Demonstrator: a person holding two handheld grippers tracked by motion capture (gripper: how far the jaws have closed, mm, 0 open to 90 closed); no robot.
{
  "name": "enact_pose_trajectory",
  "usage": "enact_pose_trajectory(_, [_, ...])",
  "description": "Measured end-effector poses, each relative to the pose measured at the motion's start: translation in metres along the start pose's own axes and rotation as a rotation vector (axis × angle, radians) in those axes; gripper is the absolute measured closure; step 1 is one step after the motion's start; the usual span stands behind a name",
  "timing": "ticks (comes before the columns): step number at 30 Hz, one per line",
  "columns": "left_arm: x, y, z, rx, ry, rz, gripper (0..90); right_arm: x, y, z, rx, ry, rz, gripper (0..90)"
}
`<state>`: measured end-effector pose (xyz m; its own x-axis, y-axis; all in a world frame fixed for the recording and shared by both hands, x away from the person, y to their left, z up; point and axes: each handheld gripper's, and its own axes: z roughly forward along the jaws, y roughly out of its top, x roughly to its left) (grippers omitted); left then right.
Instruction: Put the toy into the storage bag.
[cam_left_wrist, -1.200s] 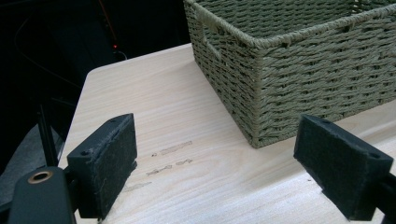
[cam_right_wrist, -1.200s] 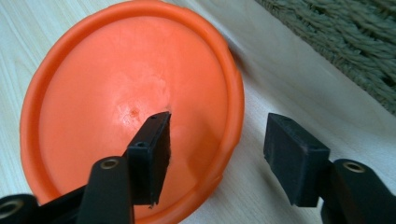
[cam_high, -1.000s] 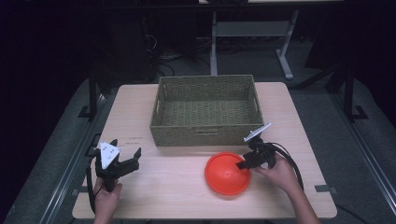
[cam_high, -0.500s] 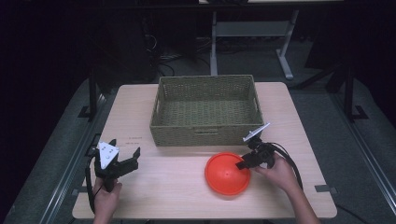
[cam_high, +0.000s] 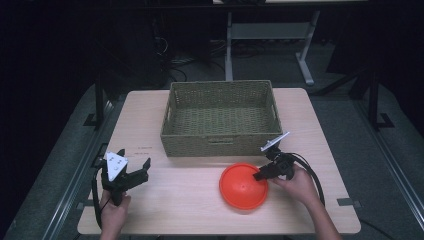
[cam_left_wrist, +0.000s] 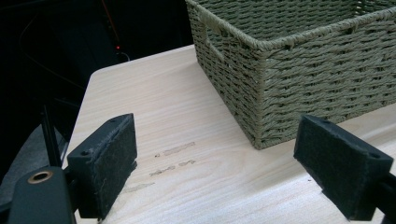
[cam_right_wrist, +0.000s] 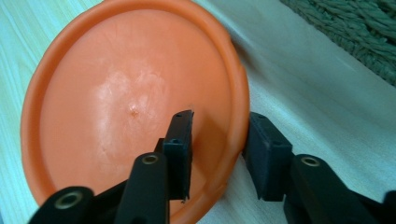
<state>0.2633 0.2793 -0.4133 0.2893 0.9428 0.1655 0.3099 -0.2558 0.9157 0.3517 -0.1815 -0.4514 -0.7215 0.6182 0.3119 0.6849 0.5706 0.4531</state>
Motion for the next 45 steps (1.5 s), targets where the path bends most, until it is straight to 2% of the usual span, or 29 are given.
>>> enact_pose_trajectory(12, [0.0,0.0,0.0,-0.002,0.002,0.002,12.8,-0.004,-0.001,-0.009,-0.035,0.038,0.033,75.2])
enact_pose_trajectory(20, [-0.001,0.0,0.0,-0.002,0.007,0.01,12.8,0.004,-0.001,-0.026,-0.101,0.061,0.014,81.6])
enact_pose_trajectory(24, [-0.002,0.001,0.0,-0.002,0.007,0.019,12.7,0.013,0.002,-0.033,-0.094,0.023,-0.003,81.8])
enact_pose_trajectory(25, [-0.002,0.001,0.0,-0.004,0.008,0.02,12.7,0.017,0.004,-0.036,-0.091,0.001,-0.023,81.8])
enact_pose_trajectory(37, [-0.002,0.0,-0.001,-0.007,0.014,0.01,12.7,0.033,0.013,-0.053,-0.099,-0.011,-0.058,82.2])
enact_pose_trajectory(41, [-0.002,0.0,-0.001,-0.009,0.014,0.017,12.8,0.043,0.018,-0.065,-0.104,-0.044,-0.079,82.2])
enact_pose_trajectory(45, [-0.002,0.0,-0.001,-0.009,0.016,0.012,12.8,0.046,0.021,-0.073,-0.115,-0.056,-0.094,82.2])
